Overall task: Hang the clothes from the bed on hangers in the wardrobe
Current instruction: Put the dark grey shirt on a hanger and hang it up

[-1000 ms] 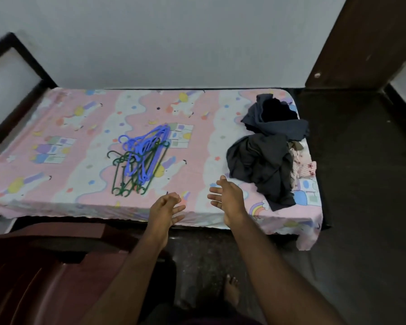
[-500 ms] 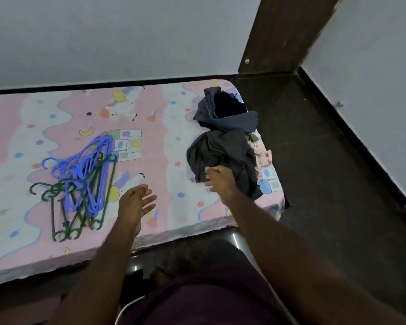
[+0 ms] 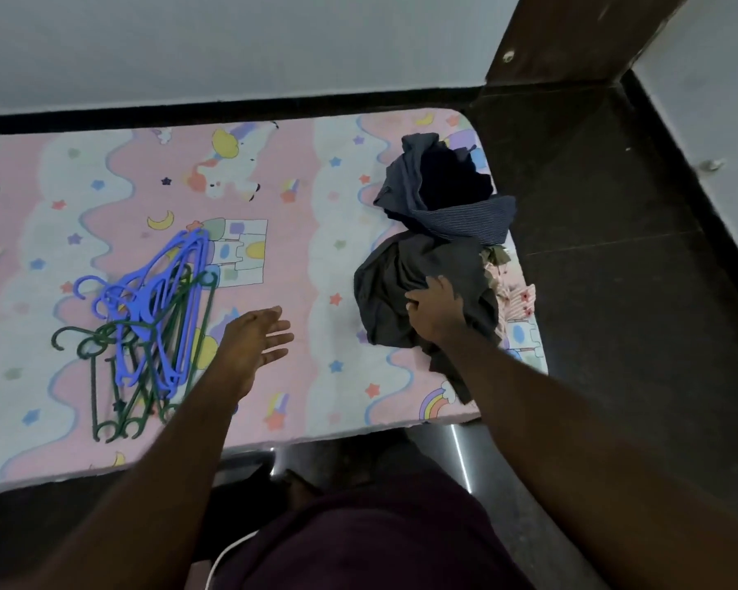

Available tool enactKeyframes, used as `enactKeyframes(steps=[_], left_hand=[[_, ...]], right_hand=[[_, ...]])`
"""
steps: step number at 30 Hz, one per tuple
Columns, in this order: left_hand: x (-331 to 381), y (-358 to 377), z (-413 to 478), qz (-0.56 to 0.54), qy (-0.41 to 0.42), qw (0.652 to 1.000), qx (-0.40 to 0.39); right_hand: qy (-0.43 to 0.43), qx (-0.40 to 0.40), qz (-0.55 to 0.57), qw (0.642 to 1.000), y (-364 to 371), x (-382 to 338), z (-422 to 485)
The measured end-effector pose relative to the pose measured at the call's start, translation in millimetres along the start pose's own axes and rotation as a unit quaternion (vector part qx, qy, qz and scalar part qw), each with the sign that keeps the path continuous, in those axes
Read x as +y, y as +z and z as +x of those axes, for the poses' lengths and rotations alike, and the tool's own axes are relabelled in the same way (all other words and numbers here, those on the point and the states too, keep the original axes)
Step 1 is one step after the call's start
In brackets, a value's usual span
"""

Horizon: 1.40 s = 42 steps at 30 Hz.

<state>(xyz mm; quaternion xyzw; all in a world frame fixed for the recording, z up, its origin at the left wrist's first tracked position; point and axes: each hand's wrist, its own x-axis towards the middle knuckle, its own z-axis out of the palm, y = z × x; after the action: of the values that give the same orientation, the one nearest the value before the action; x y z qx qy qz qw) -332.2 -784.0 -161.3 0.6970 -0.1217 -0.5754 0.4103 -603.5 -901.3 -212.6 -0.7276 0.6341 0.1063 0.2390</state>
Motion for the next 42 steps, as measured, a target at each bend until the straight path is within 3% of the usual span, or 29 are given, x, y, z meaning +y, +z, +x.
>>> enactKeyframes(steps=[7, 12, 18, 23, 26, 28, 32, 35, 42], left_hand=[[37.7, 71.6, 27.5, 0.033, -0.032, 0.999, -0.005], [41.9, 94.5, 29.6, 0.050, -0.030, 0.998, -0.008], [32.5, 103.8, 27.7, 0.081, -0.061, 0.995, -0.001], [30.4, 111.2, 34.3, 0.110, -0.068, 0.992, 0.004], [34.0, 119.8, 38.2, 0.119, -0.069, 0.990, 0.004], [36.9, 127.2, 41.1, 0.124, -0.070, 0.990, 0.001], [43.4, 144.8, 43.4, 0.142, -0.063, 0.988, -0.025], [46.1, 152.8, 42.3, 0.158, -0.053, 0.985, -0.038], [36.3, 144.8, 36.6, 0.181, -0.060, 0.981, -0.026]], right_hand=[[0.000, -0.165, -0.141, 0.976, -10.4, 39.9, 76.2], [0.002, -0.126, -0.088, 0.988, -1.8, 42.4, 88.2], [-0.008, -0.167, -0.140, 0.976, 15.5, 54.9, 95.0], [0.003, -0.045, 0.027, 0.999, -0.5, 53.4, 102.8], [0.020, 0.016, 0.197, 0.980, -24.5, 37.3, 94.8], [-0.019, 0.042, 0.230, 0.972, -36.9, 23.9, 85.3], [-0.085, 0.045, 0.129, 0.987, -35.3, 10.0, 81.2], [-0.025, -0.019, 0.037, 0.999, -19.4, 17.8, 88.7], [0.032, 0.043, -0.010, 0.999, -1.5, 52.2, 119.1]])
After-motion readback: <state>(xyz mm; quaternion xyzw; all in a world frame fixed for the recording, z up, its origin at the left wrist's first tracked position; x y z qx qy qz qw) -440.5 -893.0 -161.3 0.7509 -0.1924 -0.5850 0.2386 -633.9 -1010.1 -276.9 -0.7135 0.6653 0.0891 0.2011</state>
